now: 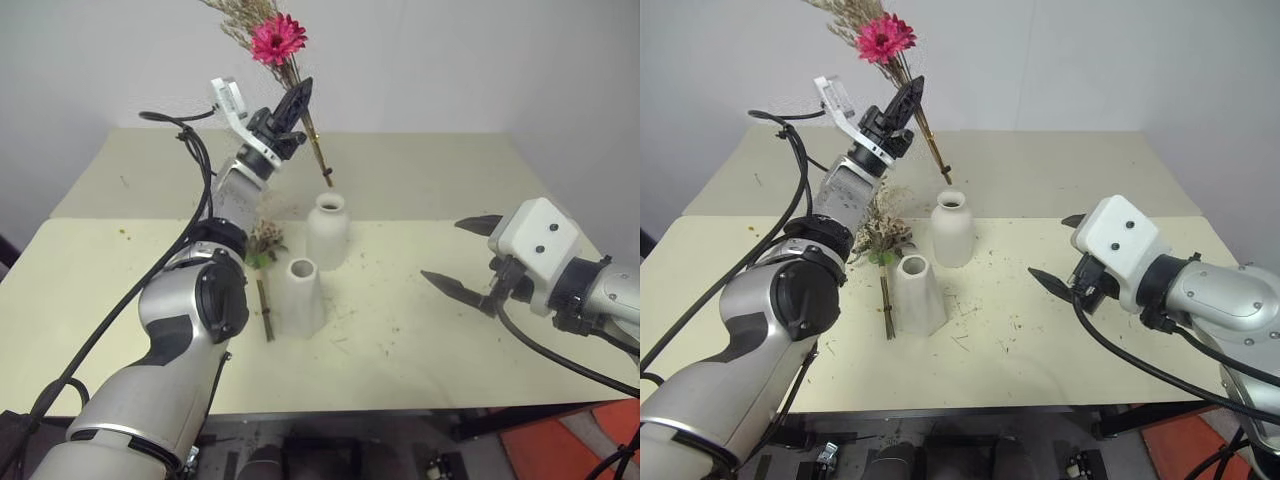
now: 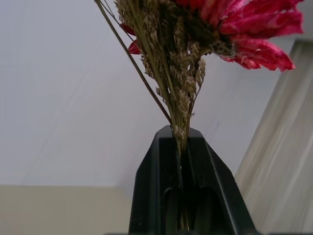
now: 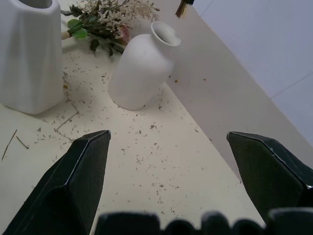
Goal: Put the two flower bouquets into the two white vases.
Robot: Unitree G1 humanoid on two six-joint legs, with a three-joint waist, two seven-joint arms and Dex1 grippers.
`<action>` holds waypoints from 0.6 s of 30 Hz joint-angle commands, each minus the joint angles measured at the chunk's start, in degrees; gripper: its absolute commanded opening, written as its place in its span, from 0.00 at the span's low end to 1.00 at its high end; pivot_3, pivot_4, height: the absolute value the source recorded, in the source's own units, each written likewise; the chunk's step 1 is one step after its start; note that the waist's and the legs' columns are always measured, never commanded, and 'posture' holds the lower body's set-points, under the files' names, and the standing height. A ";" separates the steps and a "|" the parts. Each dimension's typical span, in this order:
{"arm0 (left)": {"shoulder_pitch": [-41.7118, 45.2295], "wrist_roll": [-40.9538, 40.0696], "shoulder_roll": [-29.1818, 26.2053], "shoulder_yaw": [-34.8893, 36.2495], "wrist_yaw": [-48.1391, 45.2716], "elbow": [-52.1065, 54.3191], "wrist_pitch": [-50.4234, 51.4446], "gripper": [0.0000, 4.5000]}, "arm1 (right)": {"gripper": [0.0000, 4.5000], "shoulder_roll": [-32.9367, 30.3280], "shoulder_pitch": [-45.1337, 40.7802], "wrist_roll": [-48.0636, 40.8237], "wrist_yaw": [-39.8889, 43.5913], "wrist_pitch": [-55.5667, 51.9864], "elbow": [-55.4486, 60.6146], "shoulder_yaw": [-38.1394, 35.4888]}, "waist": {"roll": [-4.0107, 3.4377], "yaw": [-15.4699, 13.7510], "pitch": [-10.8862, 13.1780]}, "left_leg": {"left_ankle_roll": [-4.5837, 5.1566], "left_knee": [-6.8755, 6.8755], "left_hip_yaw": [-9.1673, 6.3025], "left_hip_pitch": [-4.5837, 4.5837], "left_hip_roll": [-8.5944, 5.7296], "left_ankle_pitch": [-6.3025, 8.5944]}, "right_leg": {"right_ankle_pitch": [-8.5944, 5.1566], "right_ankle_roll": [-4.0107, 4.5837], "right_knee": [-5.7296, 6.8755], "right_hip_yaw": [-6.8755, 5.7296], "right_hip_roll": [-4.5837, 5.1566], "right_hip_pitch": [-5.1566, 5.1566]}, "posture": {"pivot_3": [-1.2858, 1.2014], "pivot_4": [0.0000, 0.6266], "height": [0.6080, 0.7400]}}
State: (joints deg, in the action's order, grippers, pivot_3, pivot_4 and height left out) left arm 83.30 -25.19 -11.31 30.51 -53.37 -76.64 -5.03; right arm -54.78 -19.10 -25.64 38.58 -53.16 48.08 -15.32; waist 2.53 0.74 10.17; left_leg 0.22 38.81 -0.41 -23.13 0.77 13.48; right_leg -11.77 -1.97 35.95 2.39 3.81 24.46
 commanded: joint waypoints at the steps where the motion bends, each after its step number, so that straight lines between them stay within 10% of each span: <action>1: 1.05 1.37 0.21 -0.57 -0.30 0.51 -0.87 0.01 | 1.00 0.10 0.76 -0.62 -1.64 -0.68 1.94 -2.24 | 0.00 -0.01 0.00 | 0.00 0.00 0.00 0.00 0.00 0.00 | 0.00 0.00 0.00 0.00 0.00 0.00 | 0.52 0.24 1.00; 18: -2.53 9.81 1.43 -6.36 -1.90 0.57 -5.32 0.01 | 1.00 -0.51 0.48 -1.30 -3.07 -0.53 1.38 -1.25 | 0.00 -0.05 0.00 | 0.00 0.01 0.00 -0.01 -0.01 0.00 | 0.00 0.00 0.00 0.00 0.00 0.00 | 0.52 0.24 1.00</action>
State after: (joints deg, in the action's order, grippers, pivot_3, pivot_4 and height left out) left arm 80.40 -16.07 -10.27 24.80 -54.22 -77.12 -8.62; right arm -54.69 -17.68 -26.26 36.10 -53.63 48.64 -15.24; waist 2.53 0.70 10.17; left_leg 0.23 38.81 -0.41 -23.14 0.76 13.48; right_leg -11.76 -1.97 35.95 2.39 3.82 24.45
